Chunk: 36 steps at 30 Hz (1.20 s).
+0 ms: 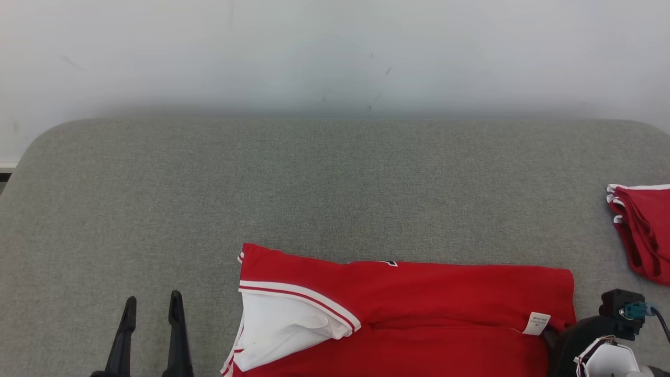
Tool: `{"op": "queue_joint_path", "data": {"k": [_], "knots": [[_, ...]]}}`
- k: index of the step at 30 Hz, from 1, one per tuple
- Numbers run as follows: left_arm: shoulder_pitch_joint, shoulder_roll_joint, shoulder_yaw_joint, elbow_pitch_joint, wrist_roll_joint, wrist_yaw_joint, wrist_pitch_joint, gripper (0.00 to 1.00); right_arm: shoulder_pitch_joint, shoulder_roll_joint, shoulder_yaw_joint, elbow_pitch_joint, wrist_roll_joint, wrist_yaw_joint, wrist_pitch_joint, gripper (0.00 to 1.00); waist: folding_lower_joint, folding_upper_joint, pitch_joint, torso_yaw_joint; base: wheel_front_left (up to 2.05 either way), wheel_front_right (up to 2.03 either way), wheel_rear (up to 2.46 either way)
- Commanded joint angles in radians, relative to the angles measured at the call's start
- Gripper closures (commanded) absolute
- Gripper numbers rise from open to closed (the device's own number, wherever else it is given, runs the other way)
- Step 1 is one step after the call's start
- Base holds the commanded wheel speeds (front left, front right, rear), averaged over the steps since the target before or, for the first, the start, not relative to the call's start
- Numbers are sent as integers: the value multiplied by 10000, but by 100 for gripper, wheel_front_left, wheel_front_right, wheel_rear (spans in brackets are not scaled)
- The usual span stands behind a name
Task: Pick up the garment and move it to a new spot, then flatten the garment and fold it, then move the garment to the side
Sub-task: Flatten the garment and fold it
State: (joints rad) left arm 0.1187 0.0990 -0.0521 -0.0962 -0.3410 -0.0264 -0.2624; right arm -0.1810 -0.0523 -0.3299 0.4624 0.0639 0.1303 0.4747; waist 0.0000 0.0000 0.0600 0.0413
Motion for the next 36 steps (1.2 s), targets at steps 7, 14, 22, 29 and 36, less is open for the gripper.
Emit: {"op": "queue_joint_path", "data": {"k": [7,14,22,29,36], "knots": [[-138,-155,106,92,184,-138,-31,0,-185,65,89,771,53,3,299,84,0,0,35,49,0,0,0],[-161,-230,223,88,250,-163,-31,0,-358,40,-111,928,-167,2,156,100,0,0,18,81,0,0,0],[-105,-303,408,118,305,-139,-31,0,-613,-24,-1089,374,-715,-14,-527,100,0,0,-26,0,0,0,0],[-8,-342,491,136,330,-172,-32,0,-386,-7,-2056,-878,-1134,-12,-569,100,0,0,-72,-99,0,0,0],[136,-368,506,99,411,-242,-32,0,105,8,-2648,-2551,-1645,-12,31,100,0,0,-208,-241,0,0,0]]}}
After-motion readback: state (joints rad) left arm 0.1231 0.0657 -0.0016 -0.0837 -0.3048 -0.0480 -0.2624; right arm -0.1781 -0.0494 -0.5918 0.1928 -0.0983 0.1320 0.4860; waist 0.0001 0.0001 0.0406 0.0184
